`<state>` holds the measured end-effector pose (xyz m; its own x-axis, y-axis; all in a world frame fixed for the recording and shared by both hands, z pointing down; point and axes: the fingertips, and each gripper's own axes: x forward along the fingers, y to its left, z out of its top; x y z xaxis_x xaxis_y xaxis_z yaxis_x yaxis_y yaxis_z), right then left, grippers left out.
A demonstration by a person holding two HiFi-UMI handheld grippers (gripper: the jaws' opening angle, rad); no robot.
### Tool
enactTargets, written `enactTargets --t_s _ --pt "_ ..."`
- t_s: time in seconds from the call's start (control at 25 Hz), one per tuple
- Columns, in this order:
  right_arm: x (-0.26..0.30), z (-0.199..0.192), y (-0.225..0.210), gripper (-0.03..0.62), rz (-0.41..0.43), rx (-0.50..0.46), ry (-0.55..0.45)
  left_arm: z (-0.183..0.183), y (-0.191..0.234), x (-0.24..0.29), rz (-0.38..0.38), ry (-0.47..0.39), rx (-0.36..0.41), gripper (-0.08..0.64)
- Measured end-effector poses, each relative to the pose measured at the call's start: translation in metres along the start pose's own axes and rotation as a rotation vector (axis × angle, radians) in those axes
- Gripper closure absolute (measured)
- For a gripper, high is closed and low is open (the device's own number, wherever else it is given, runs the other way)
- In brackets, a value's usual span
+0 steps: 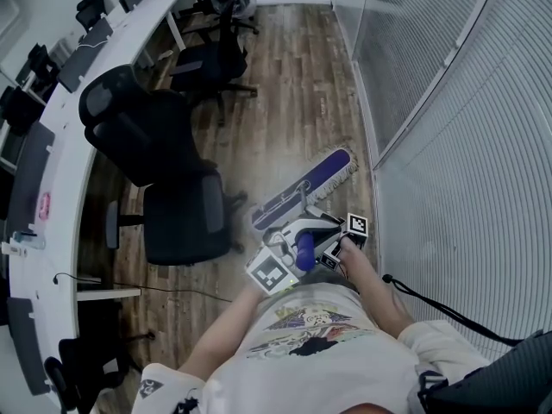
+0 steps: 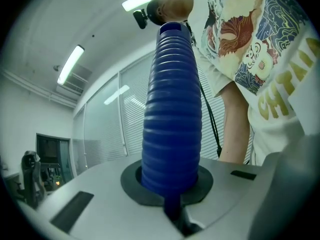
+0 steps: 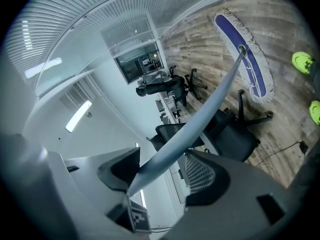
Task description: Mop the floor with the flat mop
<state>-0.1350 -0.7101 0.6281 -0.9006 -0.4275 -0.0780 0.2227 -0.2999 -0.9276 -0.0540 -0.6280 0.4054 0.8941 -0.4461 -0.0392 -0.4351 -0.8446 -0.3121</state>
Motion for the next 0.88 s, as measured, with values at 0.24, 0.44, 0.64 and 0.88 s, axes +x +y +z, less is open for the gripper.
enactTargets --t_s 0.24,0.44,0.64,0.88 --pt "-0.011 -0.018 -0.007 0.325 -0.035 -0.009 -0.011 0.003 -0.022 -0.009 0.006 0.002 -0.01 0.563" --pt "-0.028 -0.044 -0.019 0.324 -0.04 -0.037 0.01 0.016 -0.058 -0.021 -0.027 -0.015 0.026 0.563" --pt "-0.055 -0.085 -0.038 0.325 -0.044 -0.027 0.064 0.028 -0.113 -0.039 -0.08 -0.01 0.052 0.563" --pt "-0.092 -0.138 -0.042 0.325 0.0 0.016 0.13 0.063 -0.161 -0.05 -0.1 -0.037 0.019 0.563"
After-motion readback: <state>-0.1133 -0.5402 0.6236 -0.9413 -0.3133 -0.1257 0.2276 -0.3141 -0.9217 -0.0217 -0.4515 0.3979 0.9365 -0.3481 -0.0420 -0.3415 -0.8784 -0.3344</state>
